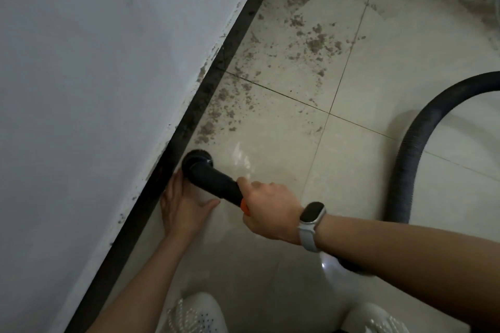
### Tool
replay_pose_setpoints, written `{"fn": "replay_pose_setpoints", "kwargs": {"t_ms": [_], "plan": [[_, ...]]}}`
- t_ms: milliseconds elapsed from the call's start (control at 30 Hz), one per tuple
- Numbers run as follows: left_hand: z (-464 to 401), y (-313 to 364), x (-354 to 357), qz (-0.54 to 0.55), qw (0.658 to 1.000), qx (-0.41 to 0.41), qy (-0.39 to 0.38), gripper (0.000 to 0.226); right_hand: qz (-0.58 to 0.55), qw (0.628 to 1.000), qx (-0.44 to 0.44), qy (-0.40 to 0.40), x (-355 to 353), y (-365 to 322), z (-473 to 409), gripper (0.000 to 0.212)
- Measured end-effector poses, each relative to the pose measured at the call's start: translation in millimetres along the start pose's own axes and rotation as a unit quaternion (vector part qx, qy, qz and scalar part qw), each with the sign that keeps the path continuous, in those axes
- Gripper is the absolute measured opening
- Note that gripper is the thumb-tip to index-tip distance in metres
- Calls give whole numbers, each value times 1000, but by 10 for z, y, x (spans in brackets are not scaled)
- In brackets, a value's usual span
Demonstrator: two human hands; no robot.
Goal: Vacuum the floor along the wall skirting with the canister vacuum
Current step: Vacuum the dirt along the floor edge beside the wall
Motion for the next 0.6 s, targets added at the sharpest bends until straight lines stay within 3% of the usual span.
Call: {"fn": "replay_pose_setpoints", "kwargs": {"t_ms": [233,600], "plan": [[94,-34,7,1,999,-13,42,103,76,995,-40,-55,-178,222,-376,39],[98,-80,18,-62,998,7,10,99,102,993,22,46,-496,449,-655,25]]}}
Point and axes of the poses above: each hand's wrist, its own z-axis away from the middle knuckle, its own x-axis out of the palm, y = z × x, the point moved 4 cm from there along -z, towards the middle knuckle, and after that the axes turned 12 degrees about -z, right-handed, at the moved point
